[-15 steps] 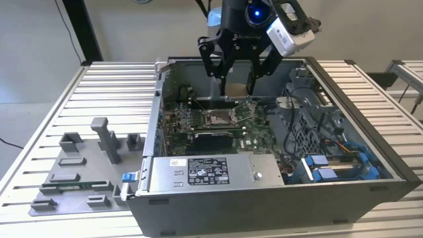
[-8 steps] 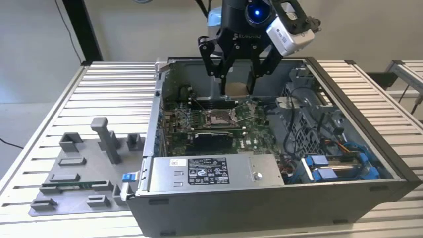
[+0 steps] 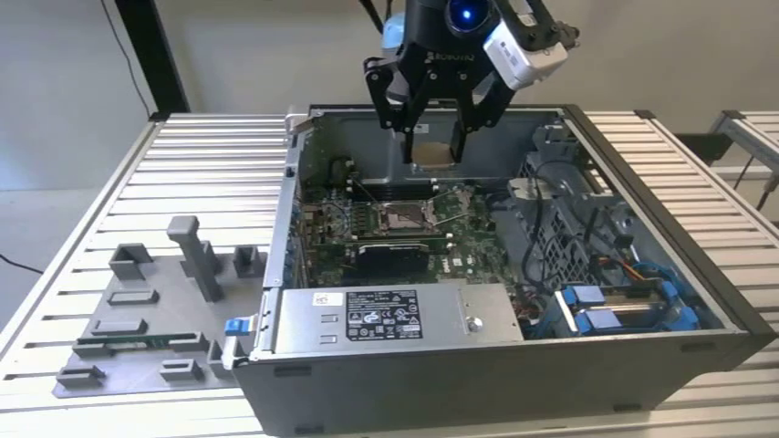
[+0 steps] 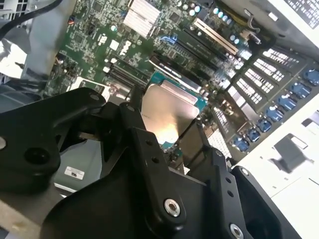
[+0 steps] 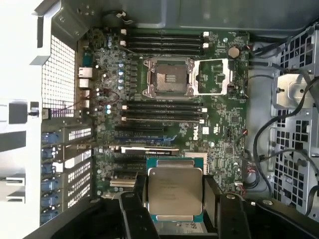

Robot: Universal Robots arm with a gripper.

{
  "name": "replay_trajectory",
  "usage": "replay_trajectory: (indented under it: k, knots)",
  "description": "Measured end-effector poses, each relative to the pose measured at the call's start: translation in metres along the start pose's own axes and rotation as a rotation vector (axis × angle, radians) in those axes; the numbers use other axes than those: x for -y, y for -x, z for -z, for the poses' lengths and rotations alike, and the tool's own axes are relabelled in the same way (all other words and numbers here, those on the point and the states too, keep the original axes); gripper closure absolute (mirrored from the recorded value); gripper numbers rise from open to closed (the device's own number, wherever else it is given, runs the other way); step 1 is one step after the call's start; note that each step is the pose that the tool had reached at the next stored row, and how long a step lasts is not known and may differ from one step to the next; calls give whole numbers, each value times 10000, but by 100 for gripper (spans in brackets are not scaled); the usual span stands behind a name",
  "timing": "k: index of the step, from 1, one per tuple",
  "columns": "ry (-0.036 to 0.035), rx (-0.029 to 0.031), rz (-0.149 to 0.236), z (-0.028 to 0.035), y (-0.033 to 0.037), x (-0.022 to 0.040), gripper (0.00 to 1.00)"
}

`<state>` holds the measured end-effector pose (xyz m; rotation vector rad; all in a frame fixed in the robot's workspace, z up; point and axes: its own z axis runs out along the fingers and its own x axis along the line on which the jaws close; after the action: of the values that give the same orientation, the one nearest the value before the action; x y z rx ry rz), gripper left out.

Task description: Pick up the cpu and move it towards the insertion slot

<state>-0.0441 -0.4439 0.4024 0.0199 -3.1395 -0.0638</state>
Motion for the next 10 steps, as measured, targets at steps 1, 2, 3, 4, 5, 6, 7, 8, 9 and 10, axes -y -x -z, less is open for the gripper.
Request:
replay_trajectory:
  k: [1, 2, 3, 4, 5, 6, 7, 8, 9, 10]
  knots:
    - [1, 0, -4, -1, 1, -25, 100]
    - [0, 0, -8, -2, 1, -50, 100]
    - [0, 0, -12, -4, 1, -74, 100]
    - [0, 0, -15, -4, 1, -98, 100]
    - [0, 1, -18, -6, 2, -122, 100]
    - [1, 2, -22, -8, 2, -147, 100]
    - [0, 1, -25, -8, 2, -167, 100]
    - [1, 1, -29, -9, 3, -189, 100]
    - [0, 1, -32, -10, 3, -210, 100]
    - [-1, 1, -35, -10, 3, -234, 100]
